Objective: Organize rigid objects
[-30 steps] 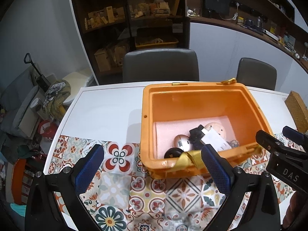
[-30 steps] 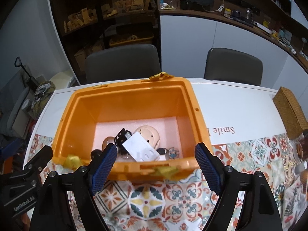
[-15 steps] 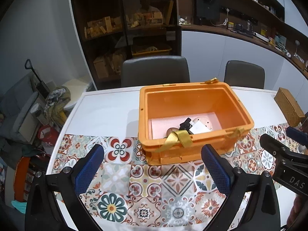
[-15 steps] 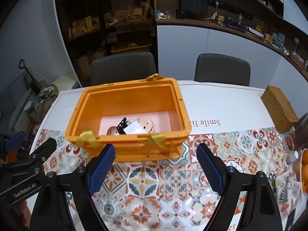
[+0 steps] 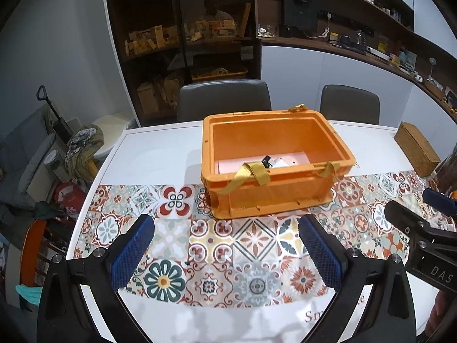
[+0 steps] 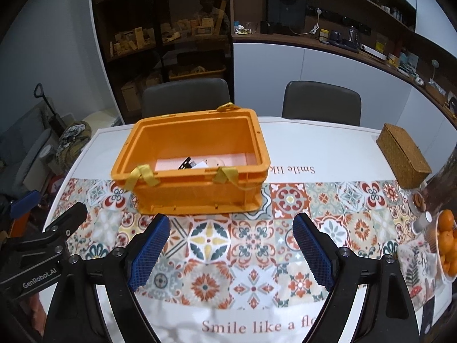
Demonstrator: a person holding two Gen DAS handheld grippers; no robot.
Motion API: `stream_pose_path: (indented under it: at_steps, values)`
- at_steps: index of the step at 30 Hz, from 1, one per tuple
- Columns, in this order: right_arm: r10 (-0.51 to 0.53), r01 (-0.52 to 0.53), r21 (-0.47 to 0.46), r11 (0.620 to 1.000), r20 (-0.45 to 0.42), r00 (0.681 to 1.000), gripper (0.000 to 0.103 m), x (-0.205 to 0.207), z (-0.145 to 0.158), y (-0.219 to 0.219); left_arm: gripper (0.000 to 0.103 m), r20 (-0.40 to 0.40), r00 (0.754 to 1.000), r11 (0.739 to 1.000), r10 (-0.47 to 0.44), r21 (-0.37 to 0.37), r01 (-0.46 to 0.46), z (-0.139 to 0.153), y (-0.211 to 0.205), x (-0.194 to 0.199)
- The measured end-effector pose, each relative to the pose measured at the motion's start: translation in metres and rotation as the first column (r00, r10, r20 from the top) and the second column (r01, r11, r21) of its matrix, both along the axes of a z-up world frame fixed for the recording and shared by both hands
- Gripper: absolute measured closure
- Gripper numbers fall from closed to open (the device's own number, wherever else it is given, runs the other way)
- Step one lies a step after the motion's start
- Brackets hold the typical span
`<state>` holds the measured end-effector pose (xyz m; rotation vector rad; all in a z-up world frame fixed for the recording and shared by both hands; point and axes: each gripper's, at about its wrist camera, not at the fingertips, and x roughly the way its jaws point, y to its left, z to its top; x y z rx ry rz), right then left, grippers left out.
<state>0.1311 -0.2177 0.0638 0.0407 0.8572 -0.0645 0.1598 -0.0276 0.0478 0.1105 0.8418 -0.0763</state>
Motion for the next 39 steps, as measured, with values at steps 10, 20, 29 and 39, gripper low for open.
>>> stream_pose_path:
  at_steps: [10, 20, 29, 39]
  values:
    - [0.009, -0.009, 0.01, 1.0, -0.027, 1.0, 0.015, -0.033, -0.006, 0.0, 0.0, -0.024, 1.0, 1.0, -0.017, -0.015, 0.016, -0.001, -0.003, -0.029]
    - [0.003, -0.003, 0.019, 1.0, -0.031, 1.0, 0.015, -0.047, -0.006, -0.003, 0.0, -0.023, 0.999, 1.0, -0.026, -0.01, 0.026, 0.001, -0.004, -0.042]
    - [0.013, -0.012, 0.022, 1.0, -0.026, 1.0, 0.015, -0.05, -0.005, -0.001, 0.0, -0.022, 0.999, 1.0, -0.025, -0.019, 0.025, 0.003, -0.004, -0.045]
    - [0.02, -0.02, 0.027, 0.999, -0.025, 0.999, 0.015, -0.051, -0.003, -0.001, 0.0, -0.021, 0.999, 0.999, -0.028, -0.023, 0.027, 0.006, -0.004, -0.047]
